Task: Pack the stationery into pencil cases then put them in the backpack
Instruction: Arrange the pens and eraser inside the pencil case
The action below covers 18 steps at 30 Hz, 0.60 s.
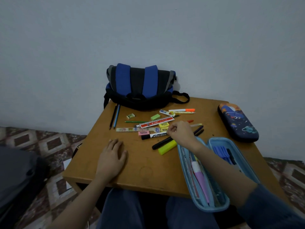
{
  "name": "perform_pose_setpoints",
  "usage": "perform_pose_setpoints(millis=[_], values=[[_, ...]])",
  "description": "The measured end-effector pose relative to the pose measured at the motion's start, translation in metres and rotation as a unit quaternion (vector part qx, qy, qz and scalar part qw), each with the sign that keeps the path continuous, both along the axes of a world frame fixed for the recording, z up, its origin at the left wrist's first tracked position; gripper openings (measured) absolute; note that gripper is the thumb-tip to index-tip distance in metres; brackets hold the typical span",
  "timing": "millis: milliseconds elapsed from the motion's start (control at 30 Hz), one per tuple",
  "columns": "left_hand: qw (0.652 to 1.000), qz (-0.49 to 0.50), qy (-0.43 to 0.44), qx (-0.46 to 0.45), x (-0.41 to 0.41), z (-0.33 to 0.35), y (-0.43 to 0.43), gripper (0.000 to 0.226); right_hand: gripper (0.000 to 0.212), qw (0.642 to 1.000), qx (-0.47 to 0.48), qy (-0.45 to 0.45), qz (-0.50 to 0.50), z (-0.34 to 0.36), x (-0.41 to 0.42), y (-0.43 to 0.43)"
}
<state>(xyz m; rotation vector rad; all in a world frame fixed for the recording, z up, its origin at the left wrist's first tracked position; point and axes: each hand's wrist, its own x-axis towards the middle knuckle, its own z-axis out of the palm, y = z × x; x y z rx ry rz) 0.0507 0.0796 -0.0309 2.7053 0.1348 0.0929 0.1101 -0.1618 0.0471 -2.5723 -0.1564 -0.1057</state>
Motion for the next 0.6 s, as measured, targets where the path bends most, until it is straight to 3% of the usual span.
perform_pose_setpoints(millis=[233,333,467,600], values=[[1.0,0.003,-0.013,-0.007,0.0,-0.001,0.001,0.054,0.024,0.992,-0.12,0.002,0.041,-0.009,0.016,0.029],[1.0,0.003,-0.013,-0.01,0.001,-0.001,0.001,0.053,0.037,0.978,-0.197,0.02,0.064,-0.018,0.019,0.039],[1.0,0.0,-0.021,-0.01,0.001,-0.003,0.001,0.052,0.036,0.956,-0.278,-0.018,0.096,-0.025,0.02,0.044],[1.0,0.002,-0.022,-0.009,0.001,-0.004,0.002,0.052,0.033,0.962,-0.242,-0.049,0.117,-0.031,0.02,0.042]])
